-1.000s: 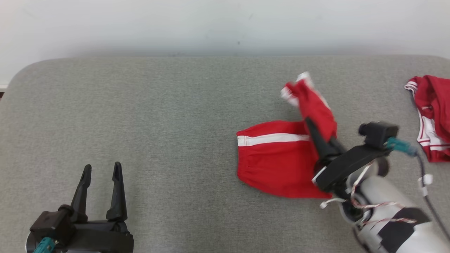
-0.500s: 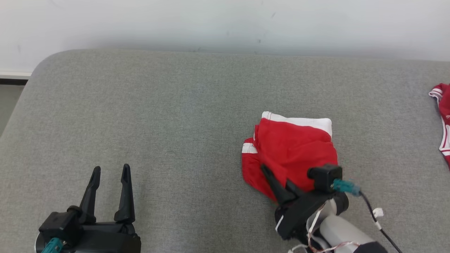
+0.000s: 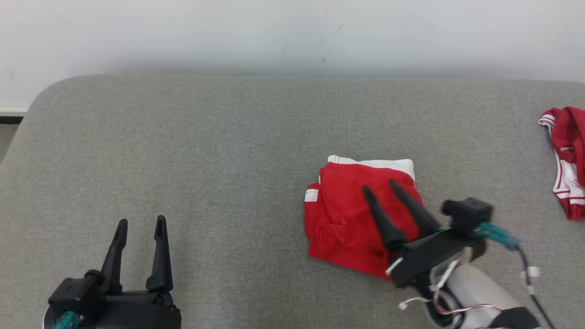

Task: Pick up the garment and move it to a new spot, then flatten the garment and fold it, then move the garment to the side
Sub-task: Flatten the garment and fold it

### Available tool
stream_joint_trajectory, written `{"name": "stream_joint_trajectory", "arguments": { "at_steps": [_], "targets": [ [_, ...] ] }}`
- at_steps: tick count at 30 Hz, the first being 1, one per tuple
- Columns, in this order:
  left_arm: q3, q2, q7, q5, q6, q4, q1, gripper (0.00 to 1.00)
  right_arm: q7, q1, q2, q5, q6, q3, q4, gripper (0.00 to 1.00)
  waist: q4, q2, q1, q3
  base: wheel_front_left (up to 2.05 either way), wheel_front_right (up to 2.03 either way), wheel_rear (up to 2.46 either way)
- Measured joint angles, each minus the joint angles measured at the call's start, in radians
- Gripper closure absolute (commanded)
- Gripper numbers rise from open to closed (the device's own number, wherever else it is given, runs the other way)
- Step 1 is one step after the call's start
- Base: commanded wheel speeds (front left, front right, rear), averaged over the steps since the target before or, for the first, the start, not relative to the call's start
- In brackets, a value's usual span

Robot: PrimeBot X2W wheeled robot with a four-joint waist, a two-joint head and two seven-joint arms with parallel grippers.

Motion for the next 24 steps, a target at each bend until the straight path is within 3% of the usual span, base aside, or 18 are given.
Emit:
{"name": "stream_joint_trajectory", "arguments": {
  "at_steps": [5, 6, 7, 8, 14, 24],
  "targets": [
    [0.001, 0.000, 0.000, 0.001, 0.000, -0.007, 0.002, 0.00, 0.000, 0.066, -0.035, -0.065, 0.000, -0.167, -0.041, 0.00, -0.014, 0.0000, 0.0000, 0.001, 0.00, 0.00, 0.00],
    [0.001, 0.000, 0.000, 0.001, 0.000, -0.008, 0.002, 0.00, 0.000, 0.076, -0.037, -0.083, 0.000, -0.192, -0.041, 0.25, -0.015, 0.0000, 0.0000, 0.002, 0.00, 0.00, 0.00],
    [0.001, 0.000, 0.000, 0.001, 0.000, -0.009, 0.002, 0.00, 0.000, 0.082, -0.037, -0.099, 0.000, -0.212, -0.041, 0.66, -0.015, 0.0000, 0.0000, 0.004, 0.00, 0.00, 0.00],
    [0.000, 0.000, 0.000, 0.001, 0.000, -0.009, 0.002, 0.00, 0.000, 0.085, -0.037, -0.114, 0.000, -0.227, -0.038, 1.00, -0.015, 0.0000, 0.0000, 0.006, 0.00, 0.00, 0.00],
    [-0.005, 0.000, 0.000, 0.010, -0.005, -0.008, -0.005, 0.00, 0.000, 0.082, -0.021, -0.231, 0.000, -0.255, -0.005, 1.00, -0.004, 0.0001, 0.0000, 0.019, 0.00, 0.00, 0.00],
    [-0.026, 0.000, 0.000, 0.012, -0.009, 0.001, -0.019, 0.00, -0.001, 0.042, 0.070, -0.373, 0.000, -0.234, 0.133, 1.00, 0.036, 0.0000, 0.0000, 0.029, 0.00, 0.00, 0.00]
  ]
}}
